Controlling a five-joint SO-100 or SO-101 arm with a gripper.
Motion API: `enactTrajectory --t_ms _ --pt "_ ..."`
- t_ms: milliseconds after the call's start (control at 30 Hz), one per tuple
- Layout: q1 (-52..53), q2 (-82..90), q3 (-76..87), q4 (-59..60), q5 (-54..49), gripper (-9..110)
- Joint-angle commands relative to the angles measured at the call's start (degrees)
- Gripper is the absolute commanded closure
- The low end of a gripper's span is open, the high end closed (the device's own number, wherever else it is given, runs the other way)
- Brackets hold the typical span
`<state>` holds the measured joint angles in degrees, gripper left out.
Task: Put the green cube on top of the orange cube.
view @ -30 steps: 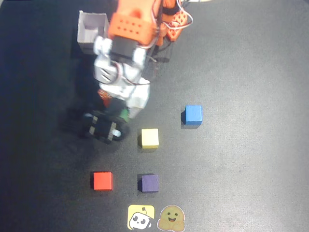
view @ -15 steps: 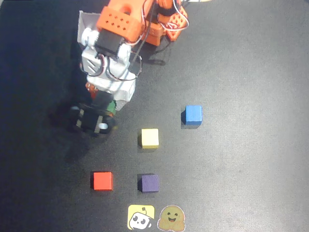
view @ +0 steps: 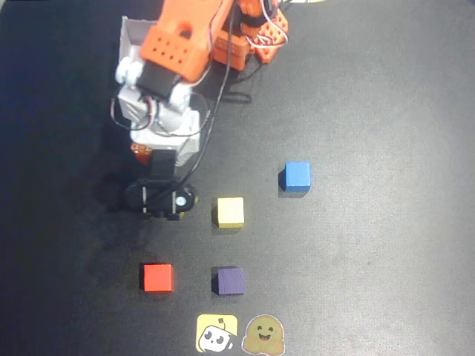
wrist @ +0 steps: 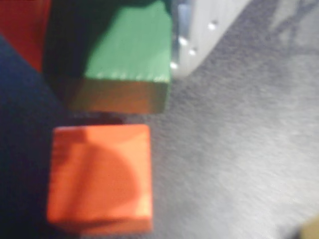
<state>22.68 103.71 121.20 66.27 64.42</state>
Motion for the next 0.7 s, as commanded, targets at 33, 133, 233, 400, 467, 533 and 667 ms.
enactTrajectory --t_ms 33,133,233,400,467,533,667 --pt "1.41 -0.88 -3.52 -0.53 -1.23 96" --pt "1.67 -1.23 -3.52 -0.62 -1.14 96" --pt "1.67 -1.76 -3.96 -0.62 -0.79 96" --pt "1.32 -3.69 -6.5 -0.44 1.23 96" --pt "1.14 -4.22 -7.38 -0.44 2.2 96" --pt "0.97 -4.92 -8.35 -0.44 2.99 96" --pt "0.62 -7.47 -10.63 -0.53 3.69 96"
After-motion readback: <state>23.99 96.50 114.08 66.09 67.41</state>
